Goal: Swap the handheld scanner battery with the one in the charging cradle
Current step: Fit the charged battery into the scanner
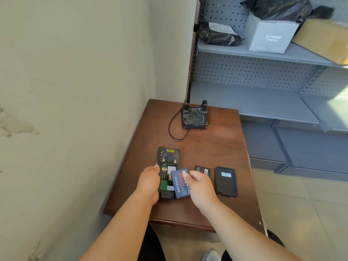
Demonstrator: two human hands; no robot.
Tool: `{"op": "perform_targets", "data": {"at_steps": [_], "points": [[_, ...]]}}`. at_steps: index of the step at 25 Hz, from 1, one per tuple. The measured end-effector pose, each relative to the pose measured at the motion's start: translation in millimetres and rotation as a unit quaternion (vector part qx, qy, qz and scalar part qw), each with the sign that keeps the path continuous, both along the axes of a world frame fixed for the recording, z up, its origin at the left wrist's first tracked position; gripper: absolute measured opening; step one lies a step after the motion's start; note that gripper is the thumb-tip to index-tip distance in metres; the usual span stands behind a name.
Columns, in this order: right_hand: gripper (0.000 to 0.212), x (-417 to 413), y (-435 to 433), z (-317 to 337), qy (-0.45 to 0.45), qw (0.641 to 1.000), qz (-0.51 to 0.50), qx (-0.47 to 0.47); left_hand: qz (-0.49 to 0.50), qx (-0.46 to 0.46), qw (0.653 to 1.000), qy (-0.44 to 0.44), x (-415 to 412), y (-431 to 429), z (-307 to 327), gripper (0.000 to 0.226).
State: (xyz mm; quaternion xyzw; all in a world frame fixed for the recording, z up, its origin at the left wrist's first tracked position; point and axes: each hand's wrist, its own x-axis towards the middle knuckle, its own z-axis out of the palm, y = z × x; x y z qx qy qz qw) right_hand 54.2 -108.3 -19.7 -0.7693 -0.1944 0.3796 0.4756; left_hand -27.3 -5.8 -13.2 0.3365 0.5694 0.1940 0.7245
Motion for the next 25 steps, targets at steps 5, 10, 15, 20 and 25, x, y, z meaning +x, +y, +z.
{"op": "perform_targets", "data": {"at_steps": [5, 10, 15, 20, 25], "points": [[0.024, 4, 3, 9, -0.018, 0.999, -0.018, 0.033, 0.002, 0.014, 0.999, -0.048, -1, 0, 5, 0.017], [0.024, 9, 3, 23, -0.029, 0.997, -0.028, 0.071, -0.016, 0.029, 0.995, -0.092, -1, 1, 10, 0.037], [0.020, 10, 2, 33, -0.027, 0.993, -0.032, 0.110, -0.014, 0.015, 0.991, -0.135, -3, 4, 10, 0.049], [0.011, 11, 1, 48, 0.045, 0.987, -0.052, 0.143, -0.013, 0.050, 0.987, -0.154, 0, 4, 19, 0.042], [0.021, 7, -2, 57, 0.049, 0.988, -0.021, 0.147, -0.035, 0.080, 0.985, -0.152, -1, 4, 24, 0.041]]}}
